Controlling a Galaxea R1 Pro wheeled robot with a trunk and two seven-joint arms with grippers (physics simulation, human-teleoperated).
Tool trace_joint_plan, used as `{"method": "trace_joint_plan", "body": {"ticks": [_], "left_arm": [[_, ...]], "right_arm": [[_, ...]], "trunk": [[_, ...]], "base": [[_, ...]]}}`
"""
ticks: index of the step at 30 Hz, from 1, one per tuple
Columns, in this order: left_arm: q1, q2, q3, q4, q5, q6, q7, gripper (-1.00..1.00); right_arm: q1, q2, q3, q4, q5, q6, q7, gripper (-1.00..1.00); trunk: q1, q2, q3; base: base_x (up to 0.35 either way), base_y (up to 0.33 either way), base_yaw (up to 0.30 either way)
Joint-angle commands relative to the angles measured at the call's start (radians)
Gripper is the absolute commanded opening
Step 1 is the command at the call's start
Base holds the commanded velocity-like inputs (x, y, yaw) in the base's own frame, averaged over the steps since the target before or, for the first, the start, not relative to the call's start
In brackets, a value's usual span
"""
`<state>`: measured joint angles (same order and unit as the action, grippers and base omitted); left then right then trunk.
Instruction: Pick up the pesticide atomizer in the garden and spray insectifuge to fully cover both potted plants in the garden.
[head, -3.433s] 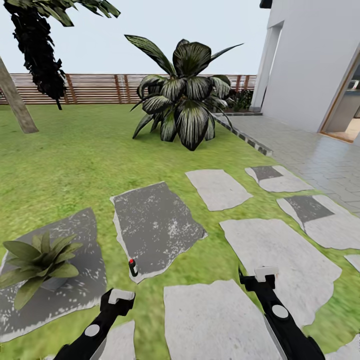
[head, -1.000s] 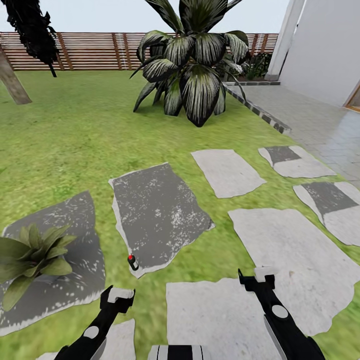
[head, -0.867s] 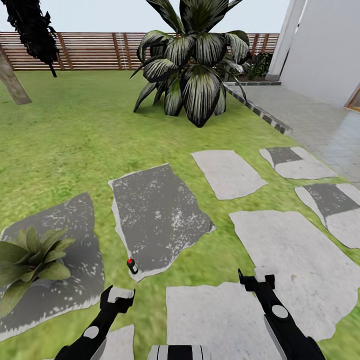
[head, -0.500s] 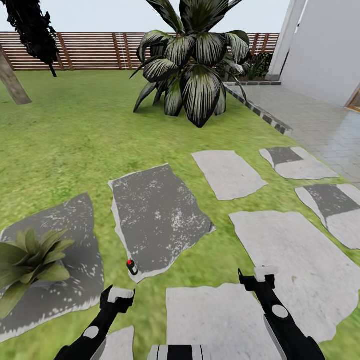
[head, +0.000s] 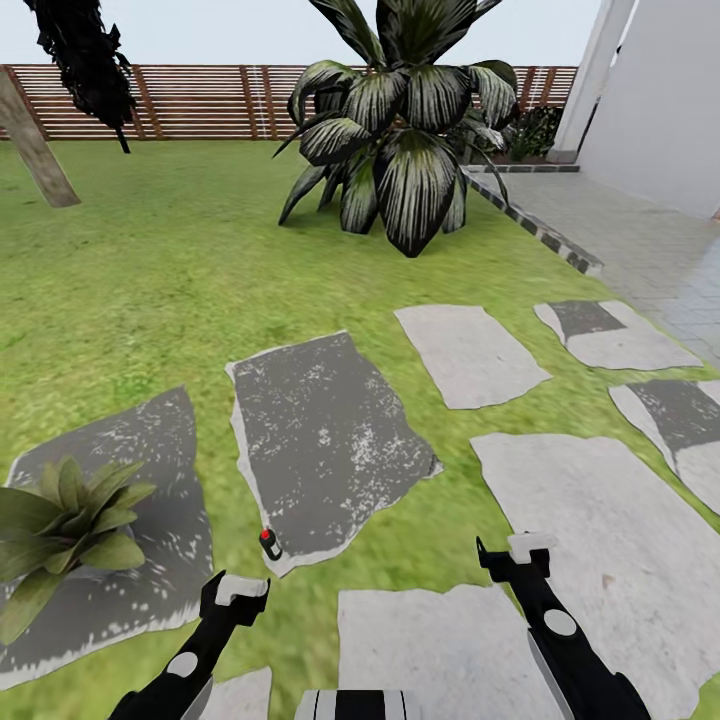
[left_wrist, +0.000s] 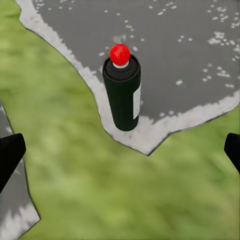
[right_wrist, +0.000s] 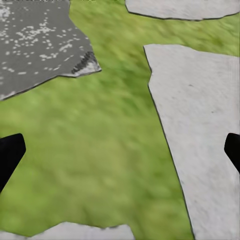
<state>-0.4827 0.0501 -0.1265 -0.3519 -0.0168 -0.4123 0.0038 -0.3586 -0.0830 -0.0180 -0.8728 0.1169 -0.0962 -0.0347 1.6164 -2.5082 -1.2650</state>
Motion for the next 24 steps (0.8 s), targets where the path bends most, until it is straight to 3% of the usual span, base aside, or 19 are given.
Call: {"method": "trace_joint_plan", "body": {"ticks": [1, 9, 17, 24], "left_arm": [[0.000, 0.000, -0.002, 0.001, -0.002, -0.003, 0.001, 1.00], [0.000, -0.003, -0.002, 0.001, -0.002, -0.002, 0.001, 1.00], [0.000, -0.003, -0.002, 0.001, -0.002, -0.003, 0.001, 1.00], [0.000, -0.003, -0.002, 0.001, -0.001, -0.003, 0.001, 1.00]], "right_arm": [[0.000, 0.000, 0.000, 0.001, 0.010, -0.002, -0.004, 1.00], [0.000, 0.000, 0.000, 0.000, 0.010, -0.002, -0.004, 1.00], [0.000, 0.000, 0.000, 0.001, 0.010, -0.002, -0.004, 1.00], [0.000, 0.000, 0.000, 0.000, 0.010, -0.002, -0.004, 1.00]], "trunk": [[0.000, 0.000, -0.001], [0.000, 0.000, -0.001], [0.000, 0.000, -0.001], [0.000, 0.000, -0.001]], "base": [[0.011, 0.000, 0.004], [0.055, -0.090, 0.002], [0.062, -0.076, 0.199], [0.035, -0.003, 0.041]]}}
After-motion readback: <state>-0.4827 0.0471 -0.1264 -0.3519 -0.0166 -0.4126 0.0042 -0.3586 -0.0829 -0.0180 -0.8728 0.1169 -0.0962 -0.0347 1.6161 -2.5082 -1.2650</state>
